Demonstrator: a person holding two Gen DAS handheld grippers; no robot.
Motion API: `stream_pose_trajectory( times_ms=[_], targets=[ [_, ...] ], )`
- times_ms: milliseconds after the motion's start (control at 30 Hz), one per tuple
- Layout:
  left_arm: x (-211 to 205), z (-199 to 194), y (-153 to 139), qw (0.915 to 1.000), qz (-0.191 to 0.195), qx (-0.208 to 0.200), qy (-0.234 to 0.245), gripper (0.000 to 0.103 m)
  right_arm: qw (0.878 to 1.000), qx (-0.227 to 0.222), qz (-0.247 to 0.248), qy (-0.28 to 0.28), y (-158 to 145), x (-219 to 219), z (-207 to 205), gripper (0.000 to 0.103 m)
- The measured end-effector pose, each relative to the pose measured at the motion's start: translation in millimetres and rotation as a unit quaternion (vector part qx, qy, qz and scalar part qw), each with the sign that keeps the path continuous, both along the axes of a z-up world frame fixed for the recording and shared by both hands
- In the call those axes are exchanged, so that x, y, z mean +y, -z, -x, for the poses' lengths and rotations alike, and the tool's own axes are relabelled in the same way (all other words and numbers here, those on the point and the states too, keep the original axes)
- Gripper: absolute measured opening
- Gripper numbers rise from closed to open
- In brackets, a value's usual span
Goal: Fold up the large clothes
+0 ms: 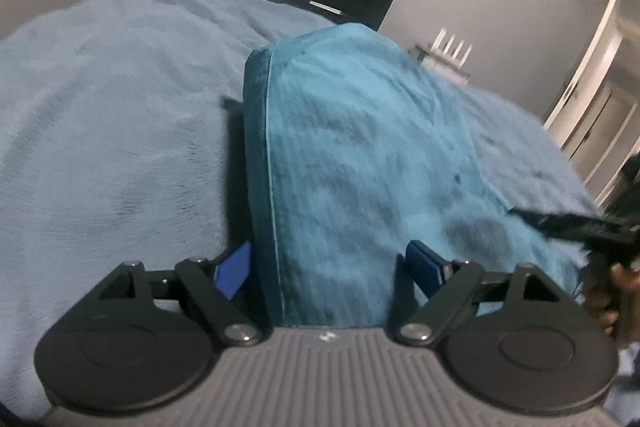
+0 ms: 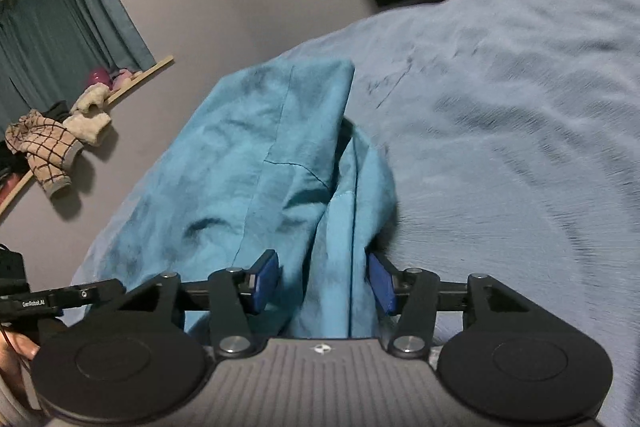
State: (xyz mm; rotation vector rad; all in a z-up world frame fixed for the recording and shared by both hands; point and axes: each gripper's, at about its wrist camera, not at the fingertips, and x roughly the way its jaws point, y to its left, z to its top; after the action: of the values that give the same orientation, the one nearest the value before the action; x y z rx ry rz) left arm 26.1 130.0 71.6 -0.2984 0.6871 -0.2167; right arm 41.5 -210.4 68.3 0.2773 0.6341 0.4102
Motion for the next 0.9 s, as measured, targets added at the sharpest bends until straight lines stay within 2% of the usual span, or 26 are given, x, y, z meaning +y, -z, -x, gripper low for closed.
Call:
stream_pose_trajectory(
  times_ms=[33,133,300,433,500,667,800,900],
  targets=[
    [-3,7,-5,0.9999,-0.015,0.003,-0.002,0.084,1.000,-0.010,0.004,0.001,-6,-2,11,0.058],
    [-17,28,-20,0.9984,-0.055,0.004,-0.010,0.084,0.999,-0.036,0.010,0.004,-24,1,50,0.068],
    [-39,71,-30,0.9958,-0.088,0.010,-0.023,0.084,0.998,-0.056,0.042,-0.001,-42,16,97,0.075],
    [-50,106,-33,0.9947,-0.092,0.011,-0.044,0.084,0.995,-0.062,0.074,-0.001,-43,31,127,0.077],
    [-55,116,-34,0.9952,-0.090,0.009,-0.038,0.084,0.995,-0.062,0.083,0.000,-40,37,137,0.081],
    [-68,125,-25,0.9935,-0.111,0.006,-0.025,0.086,0.991,-0.063,0.117,0.012,-32,43,150,0.084],
    [-73,121,-13,0.9928,-0.119,0.012,-0.014,0.087,0.991,-0.057,0.123,0.022,-22,42,157,0.091],
    [-77,118,-8,0.9917,-0.128,0.005,-0.011,0.093,0.989,-0.047,0.137,0.018,-16,45,157,0.092]
  ],
)
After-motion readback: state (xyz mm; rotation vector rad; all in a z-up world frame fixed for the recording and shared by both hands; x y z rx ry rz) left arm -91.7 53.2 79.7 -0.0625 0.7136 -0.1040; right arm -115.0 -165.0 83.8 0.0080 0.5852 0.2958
